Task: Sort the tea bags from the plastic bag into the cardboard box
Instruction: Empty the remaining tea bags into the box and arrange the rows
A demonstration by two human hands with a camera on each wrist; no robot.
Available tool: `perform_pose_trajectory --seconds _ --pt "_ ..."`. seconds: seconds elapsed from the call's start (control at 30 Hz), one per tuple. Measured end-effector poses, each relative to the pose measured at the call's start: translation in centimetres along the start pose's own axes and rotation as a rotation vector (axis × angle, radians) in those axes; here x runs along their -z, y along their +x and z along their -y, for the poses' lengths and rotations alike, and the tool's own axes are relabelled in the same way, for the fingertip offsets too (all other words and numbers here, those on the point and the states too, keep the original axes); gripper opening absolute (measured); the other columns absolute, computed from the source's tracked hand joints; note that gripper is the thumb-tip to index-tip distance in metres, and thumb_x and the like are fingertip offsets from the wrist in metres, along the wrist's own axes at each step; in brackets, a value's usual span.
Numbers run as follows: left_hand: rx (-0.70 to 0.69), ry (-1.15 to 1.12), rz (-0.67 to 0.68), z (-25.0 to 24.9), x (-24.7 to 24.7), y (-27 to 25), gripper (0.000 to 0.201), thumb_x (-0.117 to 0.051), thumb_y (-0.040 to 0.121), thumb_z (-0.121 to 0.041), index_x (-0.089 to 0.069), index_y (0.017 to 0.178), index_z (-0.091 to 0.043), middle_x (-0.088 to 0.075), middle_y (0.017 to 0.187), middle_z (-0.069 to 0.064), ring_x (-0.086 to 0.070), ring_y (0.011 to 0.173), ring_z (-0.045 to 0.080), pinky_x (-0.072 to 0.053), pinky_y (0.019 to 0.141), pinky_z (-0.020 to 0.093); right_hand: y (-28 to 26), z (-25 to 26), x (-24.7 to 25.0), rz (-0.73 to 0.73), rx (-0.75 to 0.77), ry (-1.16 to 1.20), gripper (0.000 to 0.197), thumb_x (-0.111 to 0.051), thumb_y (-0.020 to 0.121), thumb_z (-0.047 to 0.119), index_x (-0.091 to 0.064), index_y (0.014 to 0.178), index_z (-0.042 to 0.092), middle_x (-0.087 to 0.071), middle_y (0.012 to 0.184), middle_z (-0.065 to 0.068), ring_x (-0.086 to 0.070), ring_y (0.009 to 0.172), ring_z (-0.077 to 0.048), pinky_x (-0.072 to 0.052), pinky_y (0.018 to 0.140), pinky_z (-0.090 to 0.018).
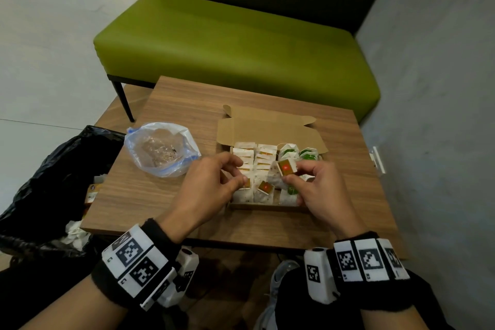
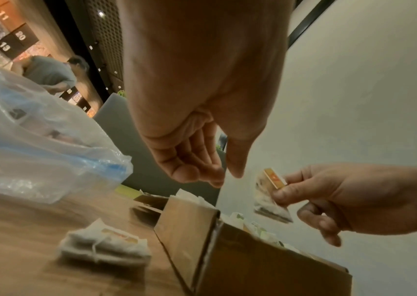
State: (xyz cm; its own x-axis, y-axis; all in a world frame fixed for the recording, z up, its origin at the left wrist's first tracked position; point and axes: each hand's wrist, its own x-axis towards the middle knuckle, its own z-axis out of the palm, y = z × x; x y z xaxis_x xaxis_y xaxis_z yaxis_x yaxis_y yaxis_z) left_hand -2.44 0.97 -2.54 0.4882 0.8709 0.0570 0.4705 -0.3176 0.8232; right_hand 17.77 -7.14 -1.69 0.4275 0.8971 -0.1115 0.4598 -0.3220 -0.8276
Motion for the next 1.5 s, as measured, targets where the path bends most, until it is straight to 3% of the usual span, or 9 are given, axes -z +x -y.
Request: perform_pose_trajectory --seconds 0.2,0.43,0.6,0.77,0.97,1.1,1.23,1.37,1.5 --pt "-0.005 0.091 -0.023 0.2 0.2 0.0 0.011 -0.075 0.085 -0.024 -0.070 0.094 -0.023 -0.064 0.070 -0.014 -0.059 0.062 -0.001 -0.042 0.057 0.010 0.1 -0.6 -0.6 0.137 0.017 -0.278 0.011 -0.072 0.089 0.025 -0.076 0.099 0.027 -0.070 0.089 0.014 -0.051 0.059 0.001 -0.043 0.061 -0.025" --pt "0.029 0.134 0.005 0.5 0.4 -0.1 0.006 -0.074 0.084 -0.024 -0.068 0.087 -0.025 -0.064 0.063 -0.012 -0.056 0.055 -0.003 -0.041 0.057 0.013 0.3 -0.7 -1.9 0.111 0.021 -0.498 0.011 -0.074 0.085 0.038 -0.077 0.092 0.029 -0.069 0.082 0.014 -0.060 0.081 -0.008 -0.047 0.066 -0.029" --pt "0.043 0.129 0.001 0.4 0.5 -0.1 0.009 -0.073 0.084 -0.025 -0.065 0.085 -0.029 -0.064 0.062 -0.013 -0.056 0.057 -0.004 -0.039 0.058 0.015 0.5 -0.6 -2.6 0.065 0.010 -0.521 0.013 -0.079 0.080 0.038 -0.071 0.079 0.027 -0.067 0.074 0.013 -0.063 0.076 -0.008 -0.052 0.066 -0.029" --pt "0.067 0.089 -0.016 0.5 0.9 -0.1 0.007 -0.072 0.084 -0.026 -0.065 0.083 -0.029 -0.066 0.061 -0.010 -0.059 0.055 0.000 -0.043 0.057 0.020 0.4 -0.4 -1.4 0.090 -0.038 -0.304 0.038 -0.082 0.074 0.025 -0.072 0.110 0.028 -0.069 0.096 0.015 -0.066 0.086 -0.004 -0.060 0.078 -0.035" --pt "0.153 0.171 -0.182 0.7 3.1 0.5 0.008 -0.065 0.088 -0.024 -0.067 0.080 -0.023 -0.062 0.056 -0.007 -0.058 0.053 0.003 -0.040 0.052 0.021 0.4 -0.5 -2.1 0.019 -0.001 -0.335 0.011 -0.072 0.087 0.033 -0.075 0.097 0.028 -0.070 0.093 0.012 -0.066 0.077 -0.008 -0.061 0.068 -0.041" --pt "0.174 0.440 -0.197 1.8 4.0 0.3 0.024 -0.063 0.089 -0.028 -0.070 0.071 -0.014 -0.063 0.060 -0.003 -0.057 0.055 0.006 -0.038 0.046 0.021 0.4 -0.3 -2.7 0.037 0.039 -0.420 0.011 -0.074 0.087 0.029 -0.075 0.098 0.027 -0.069 0.088 0.013 -0.061 0.073 -0.003 -0.054 0.063 -0.028" --pt "0.248 0.623 -0.078 3.1 3.6 0.3 0.038 -0.064 0.089 -0.039 -0.060 0.058 -0.016 -0.057 0.054 0.000 -0.054 0.049 0.012 -0.042 0.045 0.027 0.5 -0.4 -2.4 0.001 0.038 -0.373 0.027 -0.078 0.083 0.029 -0.073 0.109 0.027 -0.068 0.095 0.014 -0.065 0.083 -0.006 -0.060 0.072 -0.035" --pt "0.275 0.748 0.050 3.4 2.4 0.2 0.044 -0.060 0.089 -0.054 -0.046 0.063 -0.022 -0.053 0.067 -0.003 -0.052 0.060 0.010 -0.042 0.053 0.027 0.6 -0.6 -2.1 -0.054 0.059 -0.347 0.028 -0.076 0.084 0.036 -0.071 0.110 0.028 -0.069 0.095 0.015 -0.062 0.089 0.001 -0.051 0.070 -0.021" --pt "0.322 0.702 0.125 4.3 1.2 0.7 0.032 -0.065 0.087 -0.051 -0.056 0.087 -0.020 -0.064 0.092 0.003 -0.059 0.079 0.018 -0.051 0.068 0.032 0.5 -0.4 -2.0 -0.098 0.080 -0.343 0.026 -0.073 0.086 0.036 -0.072 0.110 0.025 -0.070 0.099 0.013 -0.061 0.090 0.001 -0.036 0.065 -0.009"
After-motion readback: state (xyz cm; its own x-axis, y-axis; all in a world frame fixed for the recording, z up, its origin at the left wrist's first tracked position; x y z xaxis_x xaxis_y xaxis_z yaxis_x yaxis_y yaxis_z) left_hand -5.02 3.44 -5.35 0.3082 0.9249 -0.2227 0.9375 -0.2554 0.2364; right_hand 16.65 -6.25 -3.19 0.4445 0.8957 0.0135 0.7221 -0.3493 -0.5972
